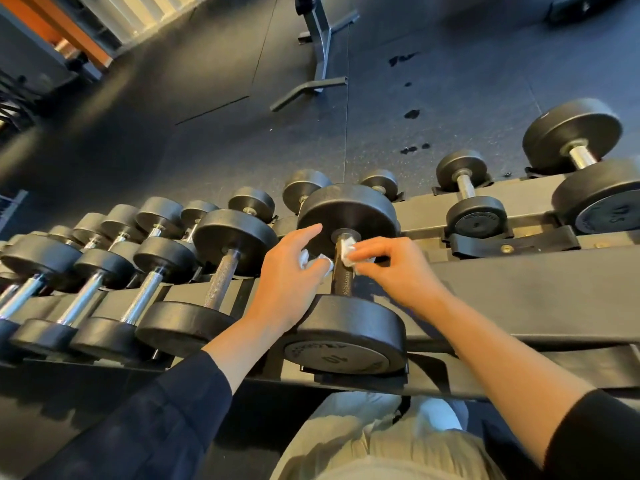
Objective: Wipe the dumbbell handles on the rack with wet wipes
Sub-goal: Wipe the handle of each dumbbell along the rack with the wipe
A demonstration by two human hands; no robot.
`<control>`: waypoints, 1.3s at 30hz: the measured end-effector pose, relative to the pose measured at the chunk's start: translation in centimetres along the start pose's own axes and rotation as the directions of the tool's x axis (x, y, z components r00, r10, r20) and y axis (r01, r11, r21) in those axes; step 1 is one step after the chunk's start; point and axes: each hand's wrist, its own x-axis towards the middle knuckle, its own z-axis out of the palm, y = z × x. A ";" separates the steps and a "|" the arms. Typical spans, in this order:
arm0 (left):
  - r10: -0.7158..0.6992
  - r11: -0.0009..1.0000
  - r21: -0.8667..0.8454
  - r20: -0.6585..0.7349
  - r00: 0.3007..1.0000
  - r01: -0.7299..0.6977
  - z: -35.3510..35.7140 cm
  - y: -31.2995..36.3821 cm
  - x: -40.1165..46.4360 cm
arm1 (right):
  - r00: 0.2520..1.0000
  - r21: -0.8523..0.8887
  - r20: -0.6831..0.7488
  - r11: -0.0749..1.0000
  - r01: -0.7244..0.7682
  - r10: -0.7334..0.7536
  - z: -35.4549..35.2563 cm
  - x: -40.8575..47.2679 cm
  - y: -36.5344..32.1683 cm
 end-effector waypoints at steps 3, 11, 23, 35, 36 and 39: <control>0.025 0.999 0.027 -0.018 1.000 -0.024 0.0 0.1 -0.2 | 0.997 0.039 0.072 0.999 -0.036 0.034 -0.1 -0.9 -0.3; 0.266 0.953 0.128 0.086 0.960 -0.275 0.3 2.1 2.1 | 0.979 0.111 -0.190 0.992 -0.056 0.077 -2.8 -3.4 -1.3; 0.619 0.770 -0.179 0.442 0.649 -0.613 9.0 11.5 2.1 | 0.649 0.033 -0.748 0.983 -0.179 0.143 -11.7 -12.3 -4.6; 0.739 0.664 -0.405 0.481 0.471 -0.628 12.8 16.0 1.1 | 0.450 -0.085 -0.888 0.931 -0.354 0.090 -15.4 -17.5 -8.0; 0.737 0.668 -0.405 0.477 0.479 -0.624 13.1 16.0 1.3 | 0.454 -0.098 -0.887 0.929 -0.357 0.081 -16.0 -17.3 -8.0; 0.729 0.678 -0.391 0.467 0.500 -0.623 14.1 16.5 1.8 | 0.473 -0.142 -0.879 0.917 -0.372 0.055 -18.3 -16.8 -7.9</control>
